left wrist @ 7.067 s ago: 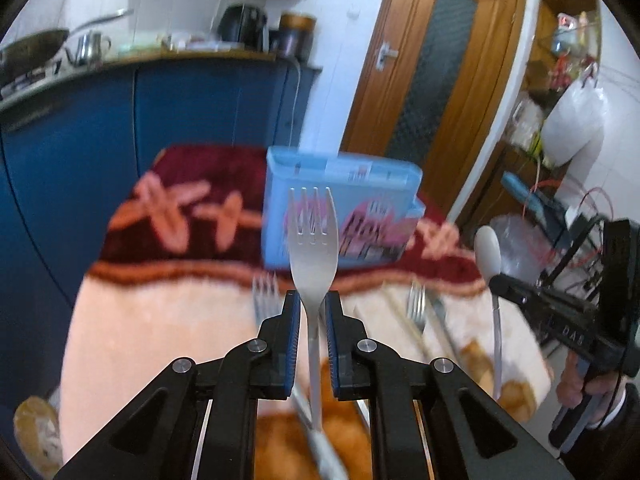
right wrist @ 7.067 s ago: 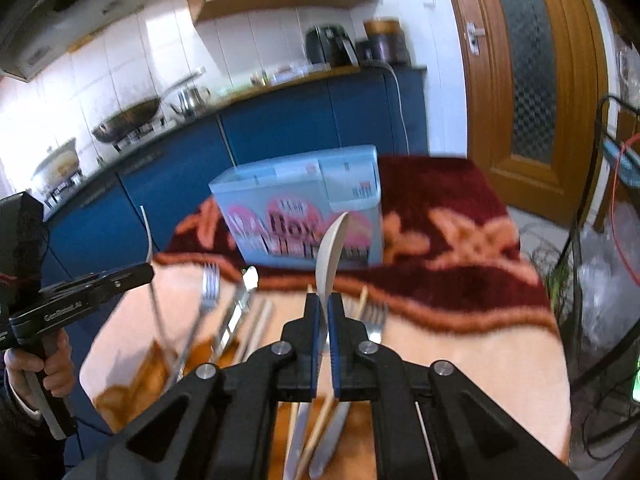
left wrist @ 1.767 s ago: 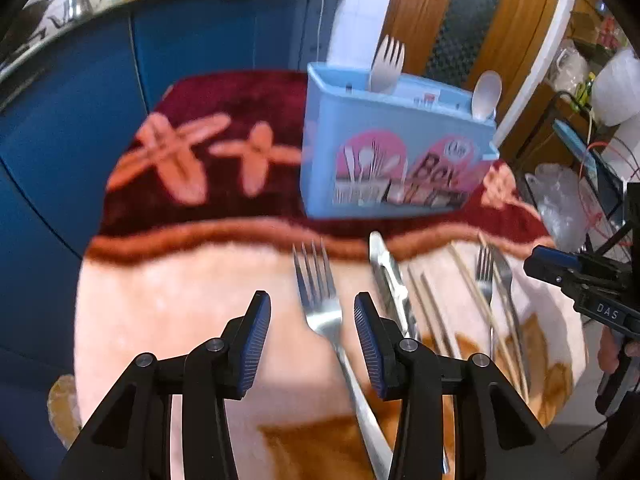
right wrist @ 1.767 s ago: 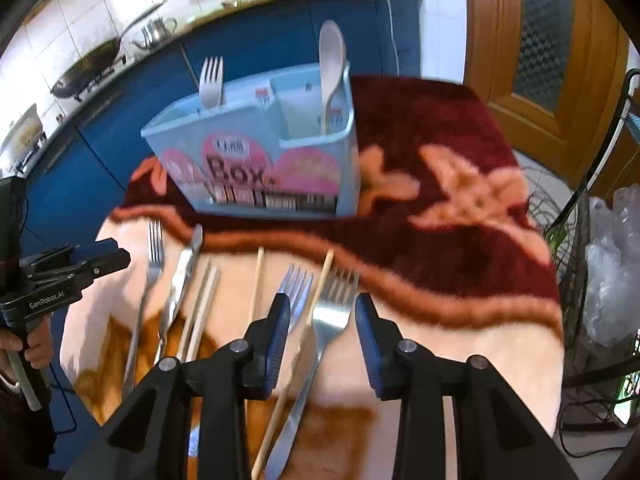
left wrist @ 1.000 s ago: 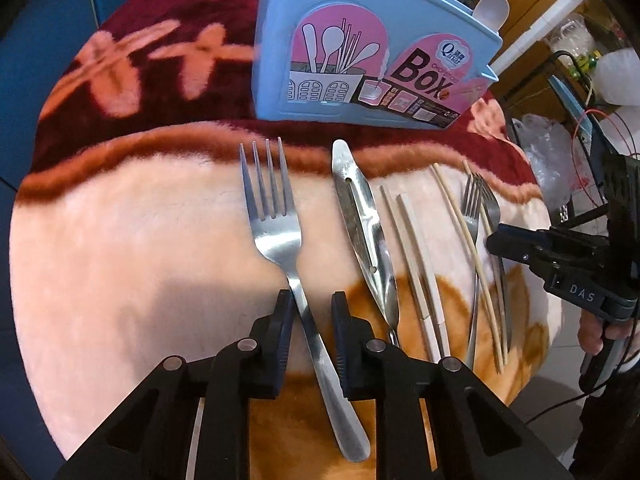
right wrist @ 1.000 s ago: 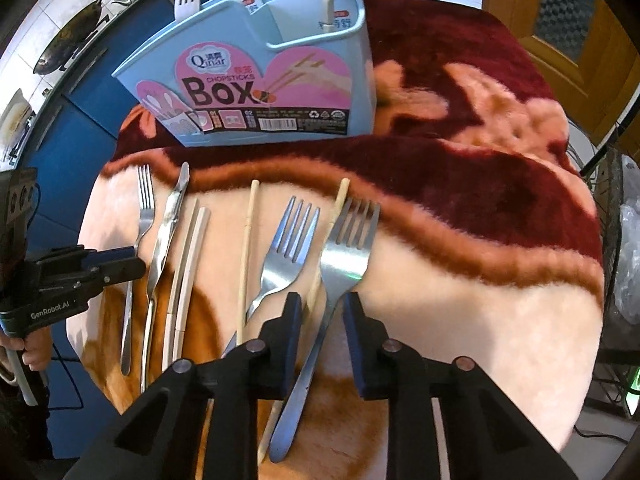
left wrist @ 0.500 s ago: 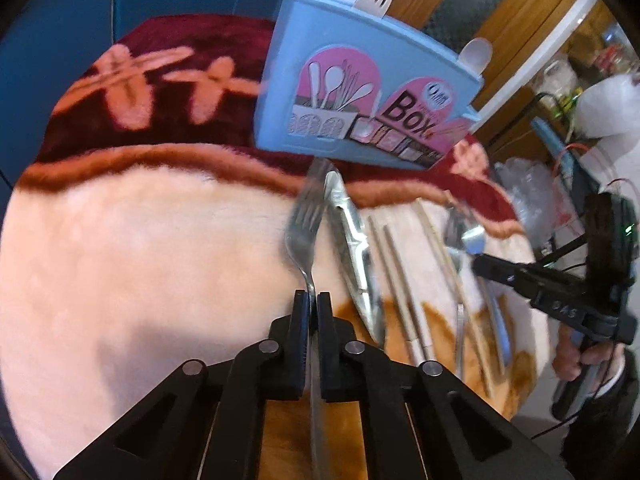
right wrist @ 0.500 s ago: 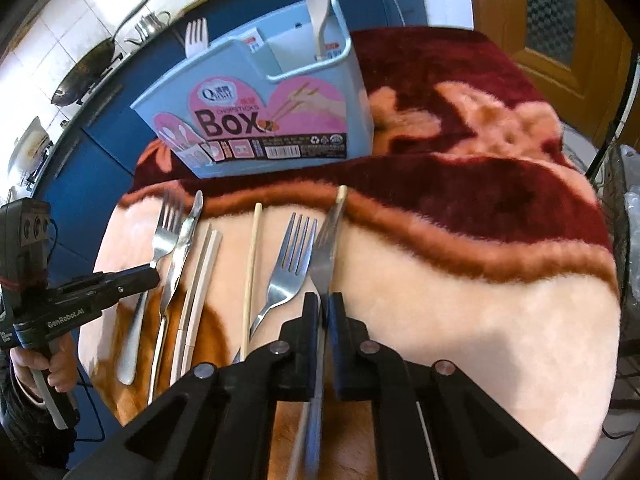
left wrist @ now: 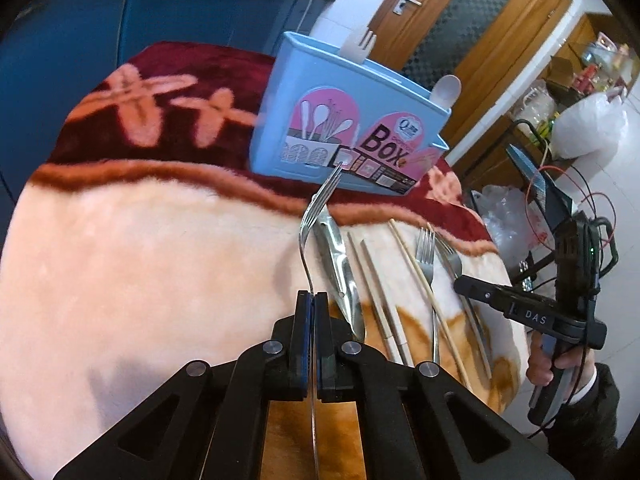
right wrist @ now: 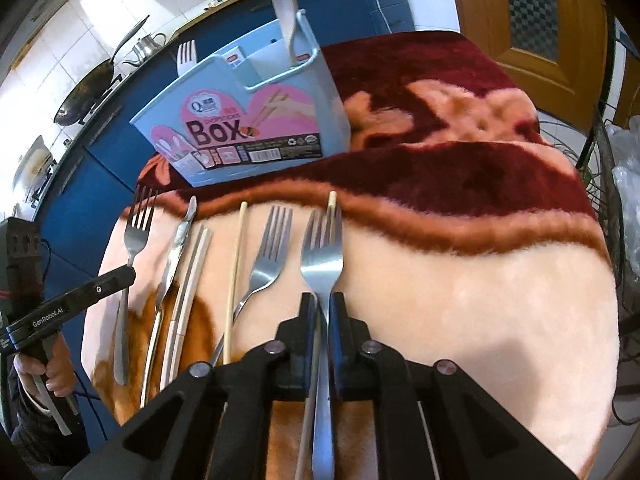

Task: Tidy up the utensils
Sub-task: 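Grasp a thin silver fork with the left tool while the right tool grasps another silver fork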

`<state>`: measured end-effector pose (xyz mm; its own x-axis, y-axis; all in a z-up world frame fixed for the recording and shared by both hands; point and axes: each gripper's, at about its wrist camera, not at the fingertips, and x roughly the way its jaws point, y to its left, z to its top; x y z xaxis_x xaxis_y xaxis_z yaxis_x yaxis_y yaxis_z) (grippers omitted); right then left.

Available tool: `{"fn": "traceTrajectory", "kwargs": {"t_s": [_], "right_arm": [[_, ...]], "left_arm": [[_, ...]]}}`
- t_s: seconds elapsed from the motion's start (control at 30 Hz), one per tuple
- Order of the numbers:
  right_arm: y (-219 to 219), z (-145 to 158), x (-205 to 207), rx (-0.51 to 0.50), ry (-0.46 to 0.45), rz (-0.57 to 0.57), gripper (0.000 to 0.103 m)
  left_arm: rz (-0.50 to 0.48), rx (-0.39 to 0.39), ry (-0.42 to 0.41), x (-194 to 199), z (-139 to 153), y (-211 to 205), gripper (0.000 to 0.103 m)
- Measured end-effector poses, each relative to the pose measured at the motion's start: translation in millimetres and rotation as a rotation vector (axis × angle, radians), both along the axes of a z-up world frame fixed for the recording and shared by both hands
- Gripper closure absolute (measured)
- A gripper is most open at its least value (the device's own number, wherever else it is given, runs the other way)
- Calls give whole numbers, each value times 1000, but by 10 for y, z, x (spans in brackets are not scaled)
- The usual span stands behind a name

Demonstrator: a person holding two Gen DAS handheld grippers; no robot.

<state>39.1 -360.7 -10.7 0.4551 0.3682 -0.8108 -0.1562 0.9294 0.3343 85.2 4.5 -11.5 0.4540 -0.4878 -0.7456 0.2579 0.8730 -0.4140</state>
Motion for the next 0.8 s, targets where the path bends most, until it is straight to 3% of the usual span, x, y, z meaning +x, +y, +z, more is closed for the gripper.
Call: {"fn": "traceTrajectory", "kwargs": {"t_s": [0.27,0.37,0.6,0.8], "right_arm": [[30,16,76,-47,-38,6,91],[0,60,48,-54,-78,-9,98],[-109,190,-41,-14,-136,-22,99],[-195,79,47,-36,-70,-56,95]], "left_arm": [[7,-41,-45,-47,59,3,102],[12,-62,-66,-68,112,12,102],[7,-107,-125,-72,240,-12,102],[5,-136,-153,-75,321,-54,102]]}}
